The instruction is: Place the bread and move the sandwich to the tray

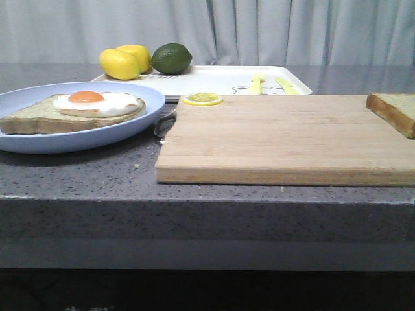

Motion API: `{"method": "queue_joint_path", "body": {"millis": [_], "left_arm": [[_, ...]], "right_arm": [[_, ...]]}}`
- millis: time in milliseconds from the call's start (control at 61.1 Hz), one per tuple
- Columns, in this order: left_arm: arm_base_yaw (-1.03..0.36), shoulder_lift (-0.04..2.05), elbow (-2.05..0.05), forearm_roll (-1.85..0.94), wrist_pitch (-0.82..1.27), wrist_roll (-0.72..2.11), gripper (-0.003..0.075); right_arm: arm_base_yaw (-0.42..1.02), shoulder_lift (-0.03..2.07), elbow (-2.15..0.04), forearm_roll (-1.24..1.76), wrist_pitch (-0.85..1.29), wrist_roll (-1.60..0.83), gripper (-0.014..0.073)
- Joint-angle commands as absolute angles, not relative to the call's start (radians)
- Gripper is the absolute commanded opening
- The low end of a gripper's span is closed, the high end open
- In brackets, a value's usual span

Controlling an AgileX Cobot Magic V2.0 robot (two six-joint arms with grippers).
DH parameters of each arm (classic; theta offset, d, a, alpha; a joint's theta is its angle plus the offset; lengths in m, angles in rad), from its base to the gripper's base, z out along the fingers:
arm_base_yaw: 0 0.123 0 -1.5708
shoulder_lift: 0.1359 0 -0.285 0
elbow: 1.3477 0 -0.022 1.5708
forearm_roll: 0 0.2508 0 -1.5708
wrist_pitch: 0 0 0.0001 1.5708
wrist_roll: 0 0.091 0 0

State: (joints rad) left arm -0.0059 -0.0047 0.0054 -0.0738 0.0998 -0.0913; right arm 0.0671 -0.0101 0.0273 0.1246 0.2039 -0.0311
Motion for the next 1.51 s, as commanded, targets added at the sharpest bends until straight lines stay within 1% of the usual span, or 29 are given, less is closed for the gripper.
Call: {"method": "queue_joint_path", "body": {"millis": [0, 868, 1212, 1359, 1491], "left_arm": [[-0.005, -0.025, 0.005, -0.074, 0.019, -0.101, -0.0020], [-0.005, -0.025, 0.005, -0.074, 0.019, -0.101, -0.0020], [-0.005, -0.025, 0.005, -0.074, 0.017, -0.101, -0.0020], [-0.005, -0.025, 0.005, -0.074, -0.011, -0.101, -0.0020], [-0.005, -0.025, 0.005, -0.074, -0.085, -0.101, -0.0020]], "right_arm": [[0.062, -0.027, 0.025, 0.125, 0.129, -0.042, -0.0060], [0.062, -0.027, 0.025, 0.125, 0.129, -0.042, -0.0060], [0.062, -0.027, 0.025, 0.125, 0.093, -0.042, -0.0060], [0.062, -0.027, 0.024, 0.129, 0.073, -0.042, -0.0060], [0.062, -0.027, 0.020, 0.140, 0.000, -0.042, -0.0060]]}}
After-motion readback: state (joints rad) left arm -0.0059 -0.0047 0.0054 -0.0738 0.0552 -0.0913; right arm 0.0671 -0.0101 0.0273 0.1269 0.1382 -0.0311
